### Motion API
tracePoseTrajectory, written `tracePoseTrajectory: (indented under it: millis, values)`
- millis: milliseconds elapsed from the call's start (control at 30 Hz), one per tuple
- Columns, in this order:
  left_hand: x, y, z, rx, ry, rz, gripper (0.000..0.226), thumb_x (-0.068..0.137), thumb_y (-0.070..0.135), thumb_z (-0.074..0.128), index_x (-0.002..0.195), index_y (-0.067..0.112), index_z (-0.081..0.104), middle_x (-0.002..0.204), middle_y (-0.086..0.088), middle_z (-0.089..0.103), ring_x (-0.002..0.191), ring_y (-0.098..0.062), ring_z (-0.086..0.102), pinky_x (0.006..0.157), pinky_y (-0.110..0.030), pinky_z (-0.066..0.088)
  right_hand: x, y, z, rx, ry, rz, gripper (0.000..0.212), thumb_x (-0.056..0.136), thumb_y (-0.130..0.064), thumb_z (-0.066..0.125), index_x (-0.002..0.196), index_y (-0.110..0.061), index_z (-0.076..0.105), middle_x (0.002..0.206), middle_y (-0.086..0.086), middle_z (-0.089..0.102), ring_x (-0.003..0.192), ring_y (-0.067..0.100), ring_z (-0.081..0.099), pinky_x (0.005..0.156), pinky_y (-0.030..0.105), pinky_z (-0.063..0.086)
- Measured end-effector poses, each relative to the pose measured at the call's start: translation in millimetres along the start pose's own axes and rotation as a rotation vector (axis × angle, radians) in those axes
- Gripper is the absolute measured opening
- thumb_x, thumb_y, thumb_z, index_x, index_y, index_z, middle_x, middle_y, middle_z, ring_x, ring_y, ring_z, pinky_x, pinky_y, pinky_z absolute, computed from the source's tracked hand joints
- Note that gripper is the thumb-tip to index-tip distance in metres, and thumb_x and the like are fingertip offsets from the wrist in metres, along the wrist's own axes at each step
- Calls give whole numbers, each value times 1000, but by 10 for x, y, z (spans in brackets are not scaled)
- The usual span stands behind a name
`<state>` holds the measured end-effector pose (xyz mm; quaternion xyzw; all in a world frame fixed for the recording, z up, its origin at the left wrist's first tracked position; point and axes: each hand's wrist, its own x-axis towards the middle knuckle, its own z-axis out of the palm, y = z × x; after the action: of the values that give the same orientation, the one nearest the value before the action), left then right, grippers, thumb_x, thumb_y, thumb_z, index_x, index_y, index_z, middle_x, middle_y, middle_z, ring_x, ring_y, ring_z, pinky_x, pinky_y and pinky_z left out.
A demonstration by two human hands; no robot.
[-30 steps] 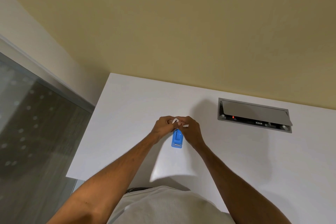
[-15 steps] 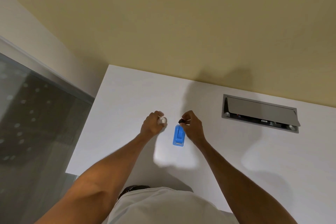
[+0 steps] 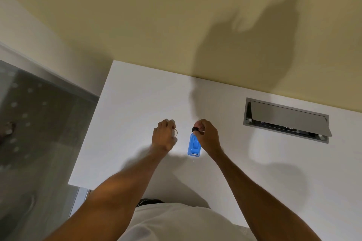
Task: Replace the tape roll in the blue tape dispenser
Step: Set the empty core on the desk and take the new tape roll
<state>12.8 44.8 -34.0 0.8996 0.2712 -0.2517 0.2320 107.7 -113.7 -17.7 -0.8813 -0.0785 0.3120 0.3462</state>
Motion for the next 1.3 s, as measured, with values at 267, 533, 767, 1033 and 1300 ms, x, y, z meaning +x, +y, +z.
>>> tracePoseTrajectory:
  millis: [267,533,767,1033,1300]
  values:
    - [-17,8,44,9,36,-11,47,90,12,62,136,19,51,136,0,53,129,-26,53,102,-38,51,6,-26,-14,-50,-15,-29,13,94,-4,69,106,-7,66,106,8,73,99,26,71,94,46,61]
    - [-171,48,-39,-127,91,16,52,96,17,60,147,20,50,143,-3,56,130,-30,55,104,-44,52,-133,-7,-71,-55,-21,-74,16,94,1,65,106,-8,71,109,10,71,101,27,72,96,45,60]
    - [-327,362,-88,-530,106,122,29,105,19,53,130,26,66,119,6,74,108,-19,71,103,-37,57,-287,51,-170,6,15,-41,20,92,2,67,109,-7,69,109,12,72,89,16,69,83,29,58]
    - [-402,635,-52,-574,19,215,24,102,11,64,124,18,71,105,10,72,95,-12,66,84,-16,49,-427,152,-309,82,64,-40,15,91,-2,72,106,-2,70,106,16,71,100,32,69,95,44,58]
    - [-446,803,12,-587,-51,213,25,99,4,70,124,6,72,116,-6,76,110,-30,71,105,-41,56,-553,344,-450,35,94,-165,12,90,1,72,102,3,68,98,16,73,94,35,68,89,51,57]
